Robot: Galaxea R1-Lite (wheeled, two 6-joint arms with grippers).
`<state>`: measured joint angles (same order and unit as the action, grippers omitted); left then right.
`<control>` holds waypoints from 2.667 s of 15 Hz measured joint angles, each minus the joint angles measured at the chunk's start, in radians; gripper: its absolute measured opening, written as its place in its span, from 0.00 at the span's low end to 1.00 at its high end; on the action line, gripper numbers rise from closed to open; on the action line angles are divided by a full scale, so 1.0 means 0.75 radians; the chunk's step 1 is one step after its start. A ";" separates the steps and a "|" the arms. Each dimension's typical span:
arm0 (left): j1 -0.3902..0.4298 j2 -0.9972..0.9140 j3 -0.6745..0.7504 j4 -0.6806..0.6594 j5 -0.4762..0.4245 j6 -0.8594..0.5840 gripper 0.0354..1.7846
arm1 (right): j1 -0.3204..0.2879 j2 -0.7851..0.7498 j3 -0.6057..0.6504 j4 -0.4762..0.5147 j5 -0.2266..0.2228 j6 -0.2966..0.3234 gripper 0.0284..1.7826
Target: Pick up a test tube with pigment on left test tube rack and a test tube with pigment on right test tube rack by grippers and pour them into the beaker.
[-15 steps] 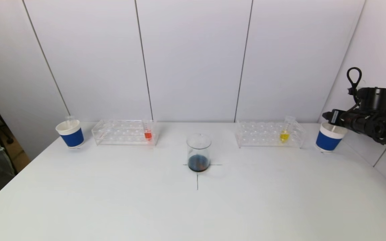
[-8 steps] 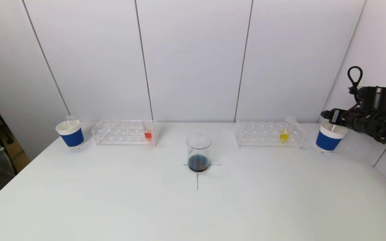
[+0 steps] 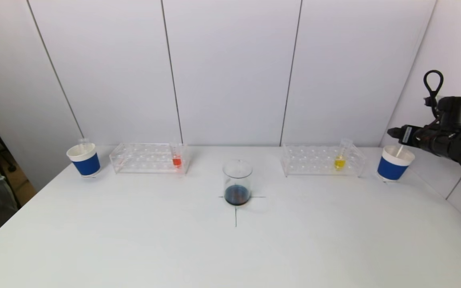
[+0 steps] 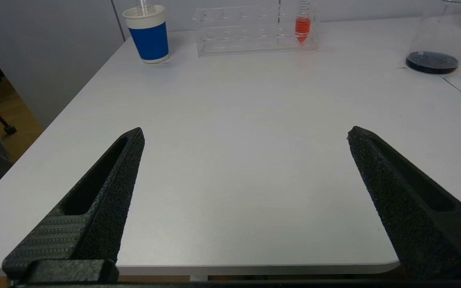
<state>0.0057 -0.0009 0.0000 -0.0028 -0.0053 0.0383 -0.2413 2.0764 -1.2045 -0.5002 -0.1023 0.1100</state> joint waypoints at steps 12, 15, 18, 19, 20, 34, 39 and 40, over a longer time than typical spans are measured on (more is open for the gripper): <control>-0.001 0.000 0.000 0.000 -0.001 0.000 0.99 | 0.315 -0.831 0.583 -0.085 -0.098 -0.073 0.99; -0.001 0.000 0.000 0.000 0.000 0.000 0.99 | 0.332 -1.062 0.732 -0.060 -0.181 -0.097 0.99; 0.000 0.000 0.000 0.000 0.000 -0.001 0.99 | 0.338 -1.296 0.857 -0.021 -0.187 -0.142 0.99; 0.000 0.000 0.000 0.001 0.000 0.000 0.99 | 0.339 -1.365 0.894 0.004 -0.185 -0.149 0.99; 0.001 0.000 0.000 0.000 -0.001 0.000 0.99 | 0.343 -1.445 0.936 0.037 -0.182 -0.154 0.99; -0.001 0.000 0.000 0.000 0.000 0.000 0.99 | 0.341 -2.456 1.487 0.295 0.001 -0.180 0.99; 0.000 0.000 0.000 0.000 0.001 -0.002 0.99 | 0.325 -2.720 1.584 0.450 0.103 -0.186 0.99; 0.000 0.000 0.000 0.000 0.001 -0.003 0.99 | 0.324 -2.739 1.595 0.478 0.108 -0.180 0.99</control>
<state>0.0057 -0.0009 0.0000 -0.0028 -0.0047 0.0364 0.0017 0.0219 -0.0081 -0.1417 -0.0211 -0.0253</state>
